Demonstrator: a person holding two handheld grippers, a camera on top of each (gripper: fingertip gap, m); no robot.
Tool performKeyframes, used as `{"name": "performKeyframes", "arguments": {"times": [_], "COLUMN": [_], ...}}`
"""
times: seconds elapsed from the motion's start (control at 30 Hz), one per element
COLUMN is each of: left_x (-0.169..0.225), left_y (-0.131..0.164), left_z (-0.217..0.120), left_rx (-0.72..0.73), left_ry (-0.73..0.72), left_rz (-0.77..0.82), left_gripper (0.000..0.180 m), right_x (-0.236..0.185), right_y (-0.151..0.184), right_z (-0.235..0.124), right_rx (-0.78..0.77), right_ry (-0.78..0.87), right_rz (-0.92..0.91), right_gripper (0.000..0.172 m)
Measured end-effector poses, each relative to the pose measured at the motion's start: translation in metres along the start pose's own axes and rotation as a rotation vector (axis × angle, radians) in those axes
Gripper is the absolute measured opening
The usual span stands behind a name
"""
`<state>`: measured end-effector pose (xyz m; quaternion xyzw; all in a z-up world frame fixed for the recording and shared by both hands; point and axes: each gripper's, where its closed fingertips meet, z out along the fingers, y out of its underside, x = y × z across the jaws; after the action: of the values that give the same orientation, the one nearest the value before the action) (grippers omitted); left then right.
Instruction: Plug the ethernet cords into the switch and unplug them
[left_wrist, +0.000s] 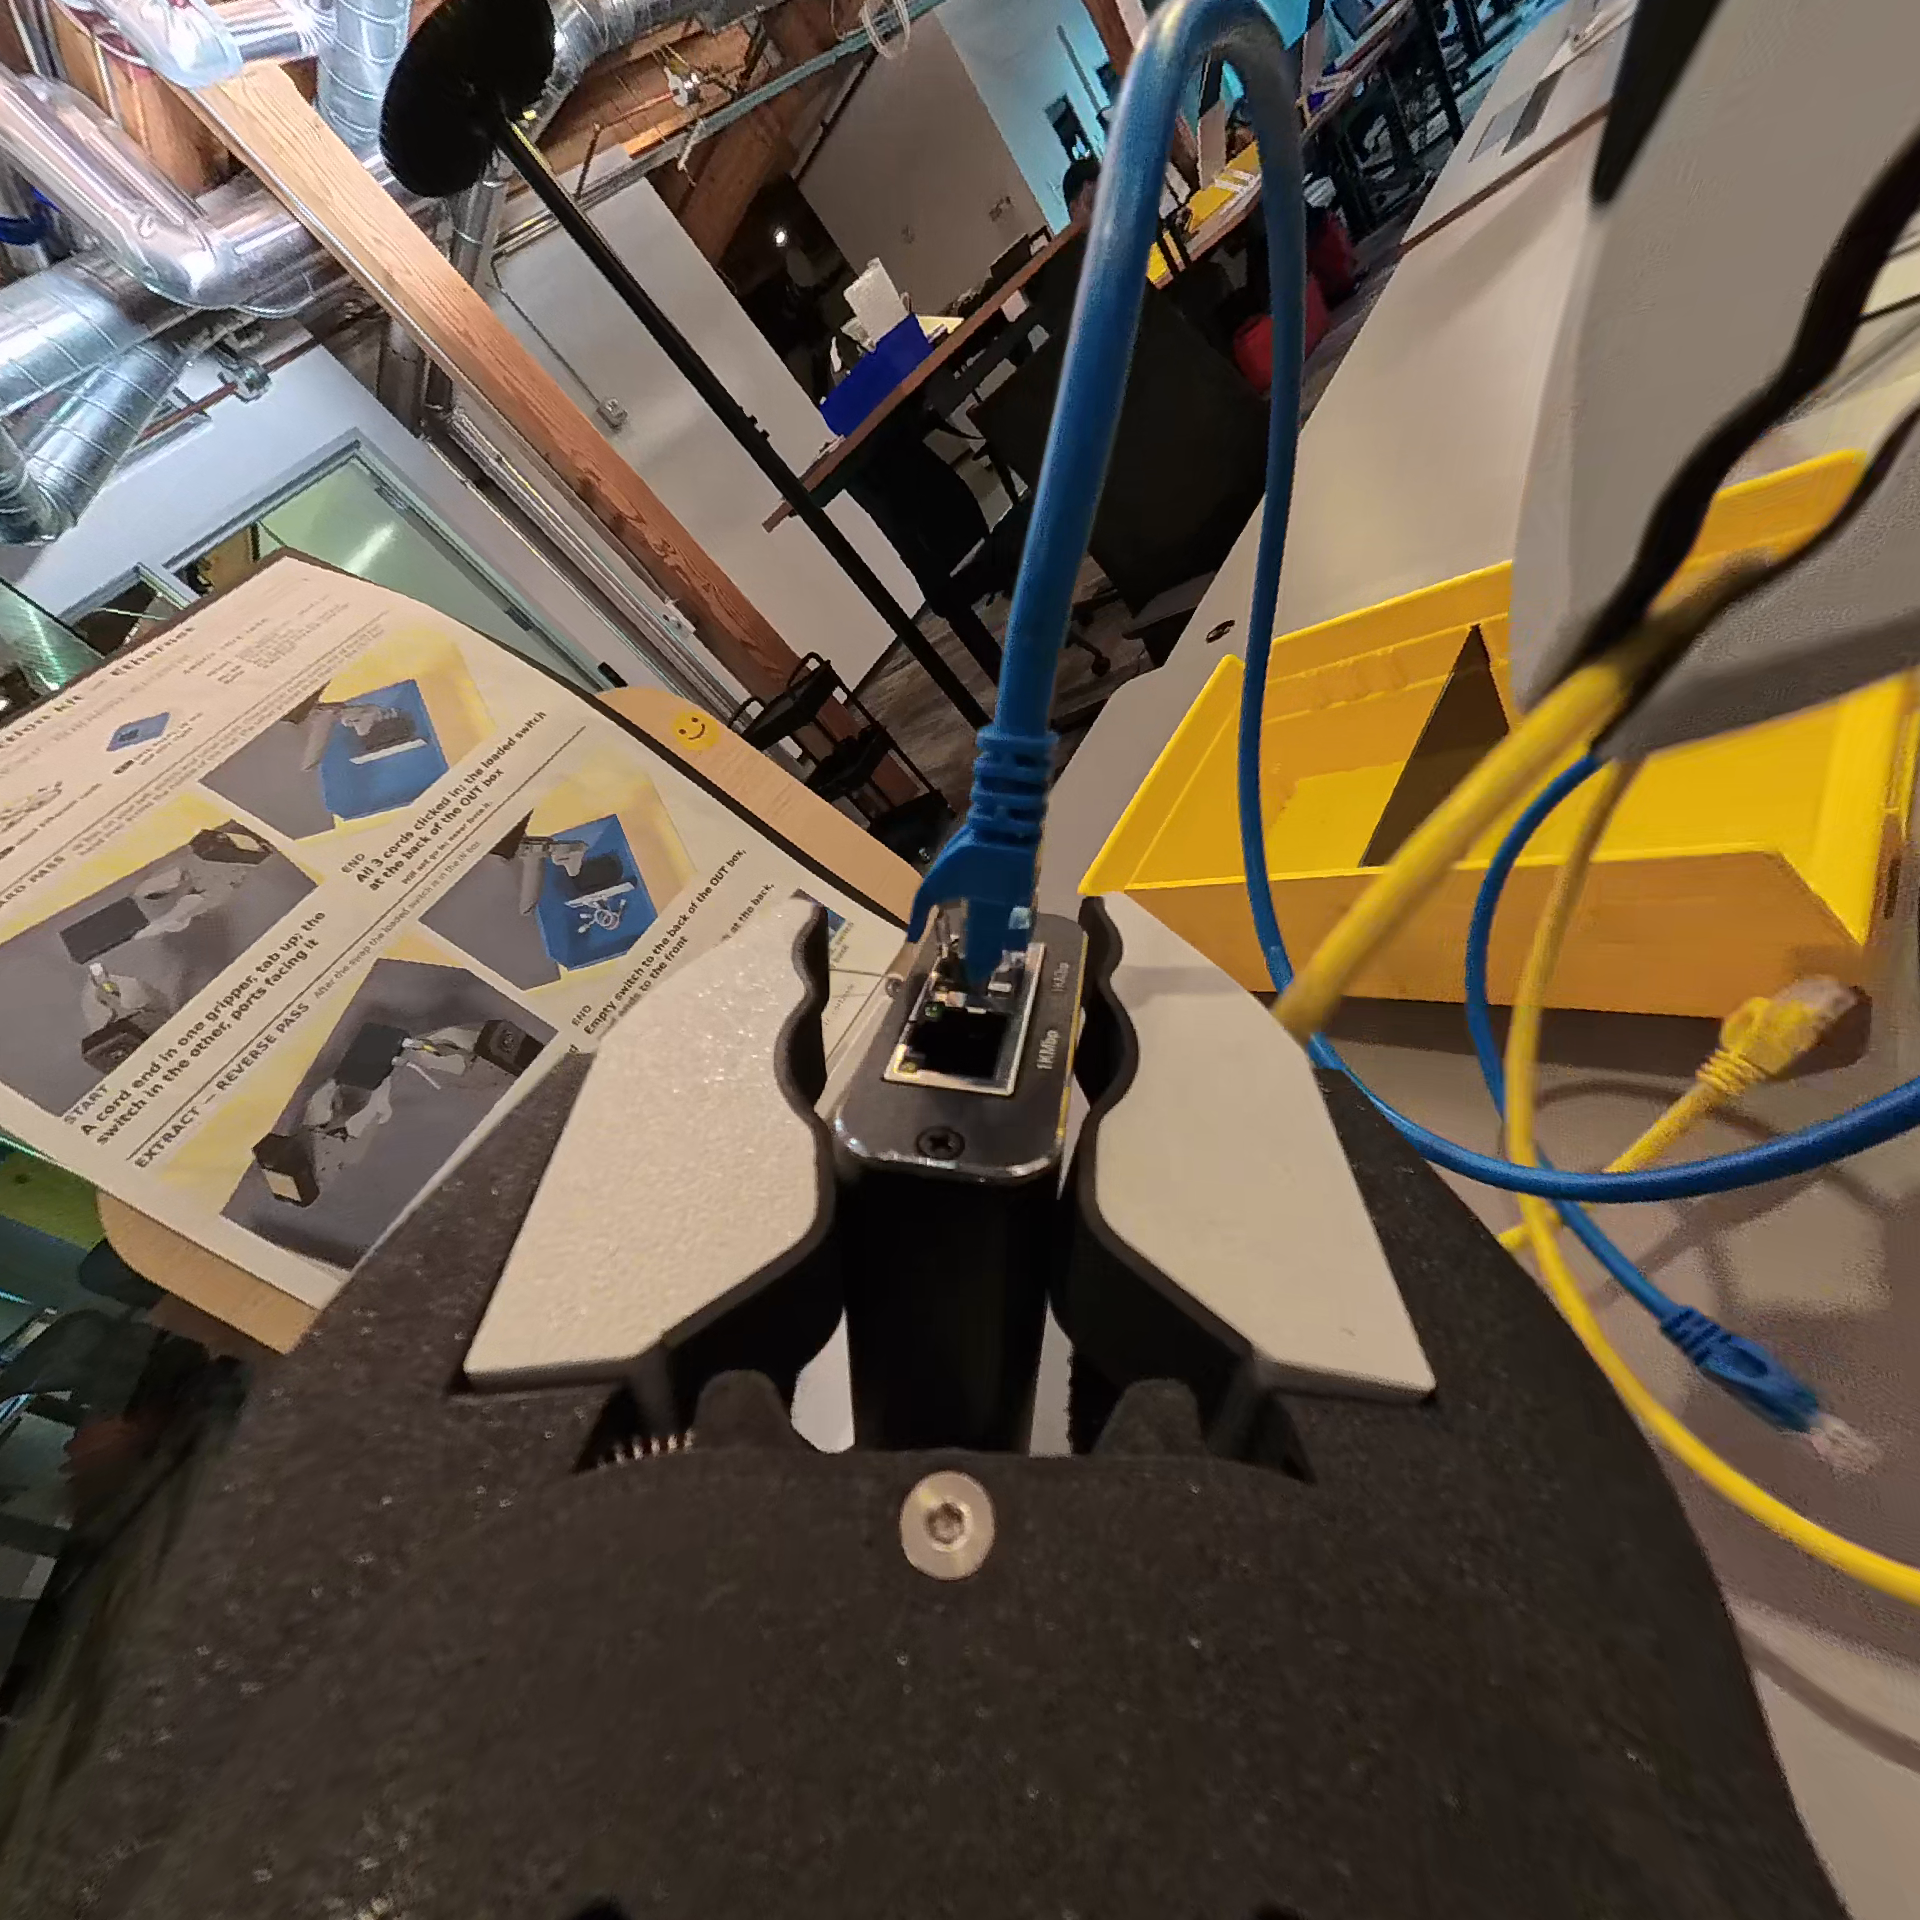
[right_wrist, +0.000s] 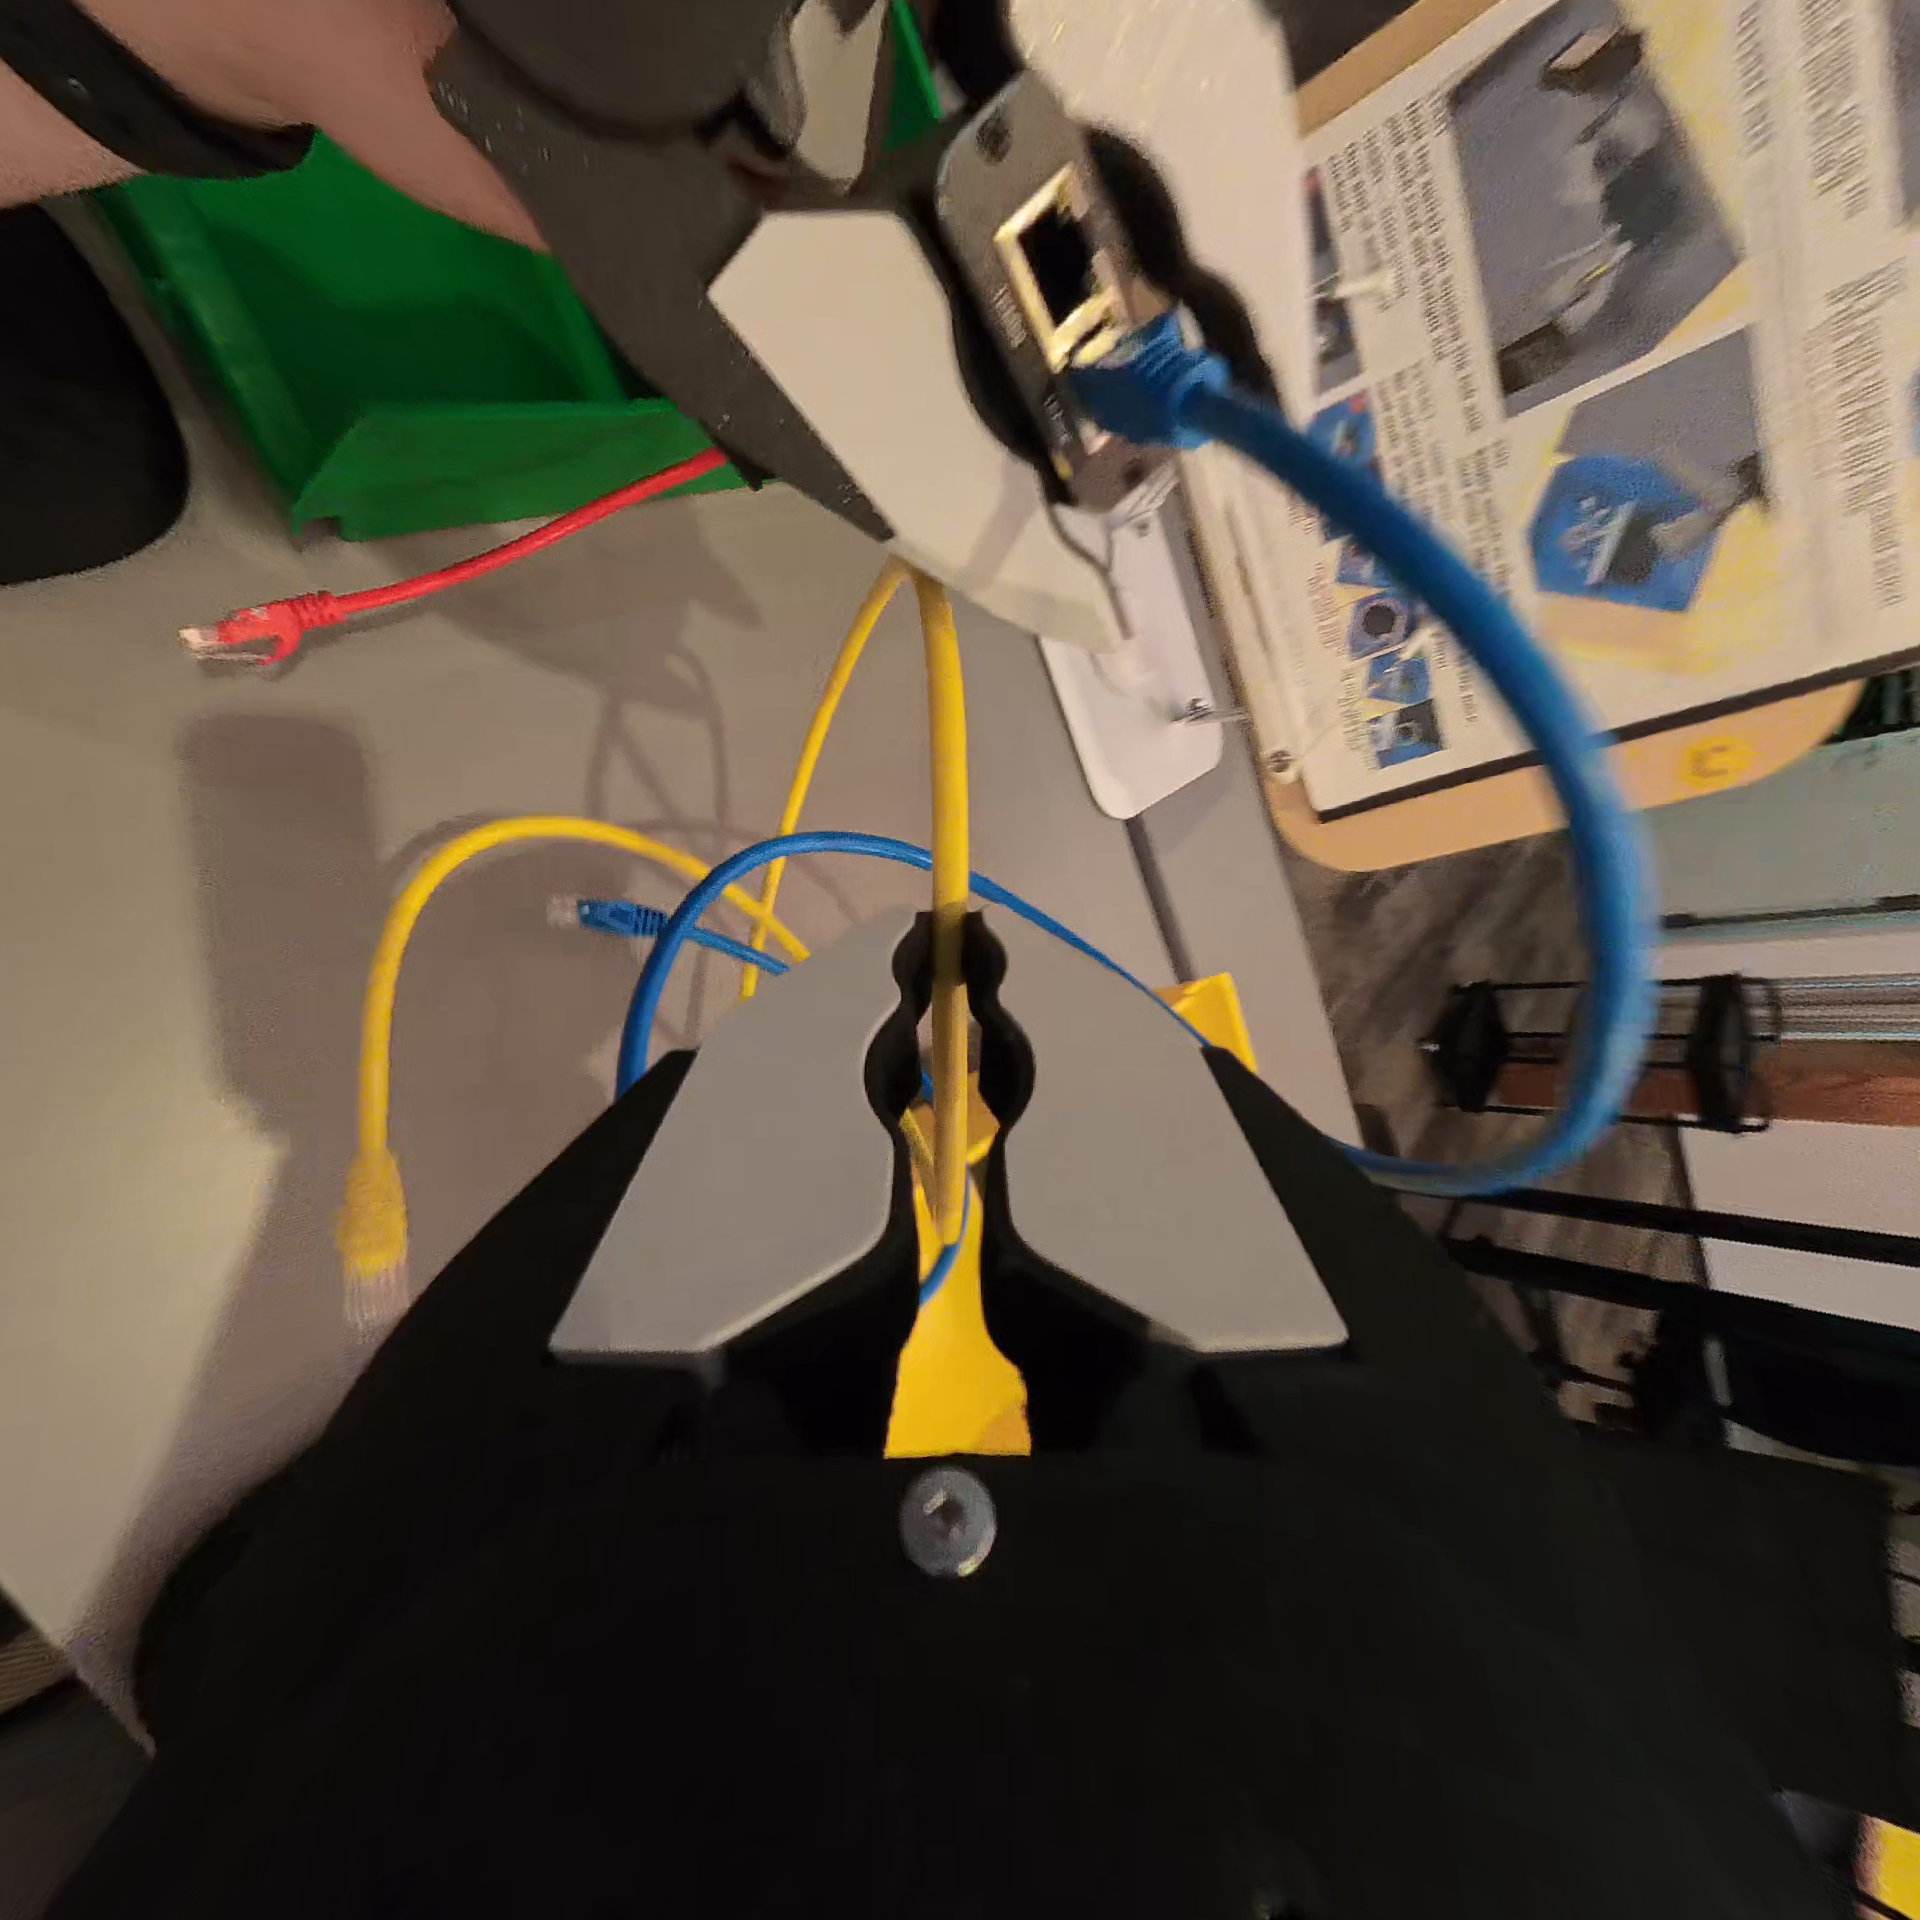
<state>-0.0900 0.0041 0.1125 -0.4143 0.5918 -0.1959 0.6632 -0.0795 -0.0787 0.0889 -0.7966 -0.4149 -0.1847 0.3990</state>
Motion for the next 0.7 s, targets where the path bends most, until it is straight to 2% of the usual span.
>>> {"name": "performKeyframes", "arguments": {"times": [0.3, 0.47, 0.7], "left_x": [-0.007, -0.003, 0.010], "left_y": [0.012, 0.021, 0.026], "left_z": [0.003, 0.009, 0.018], "left_rx": [-0.024, -0.058, -0.092], "left_ry": [-0.007, -0.001, 0.020], "left_rz": [-0.033, -0.016, 0.014], "left_gripper": [0.045, 0.045, 0.045], "right_x": [0.038, 0.071, 0.141], "right_y": [-0.022, -0.051, -0.090], "right_z": [-0.060, -0.112, -0.192], "right_rx": [0.029, 0.120, 0.181], "right_ry": [0.092, 0.202, 0.398], "right_rz": [-0.144, -0.160, -0.148], "right_gripper": [0.006, 0.006, 0.006]}}
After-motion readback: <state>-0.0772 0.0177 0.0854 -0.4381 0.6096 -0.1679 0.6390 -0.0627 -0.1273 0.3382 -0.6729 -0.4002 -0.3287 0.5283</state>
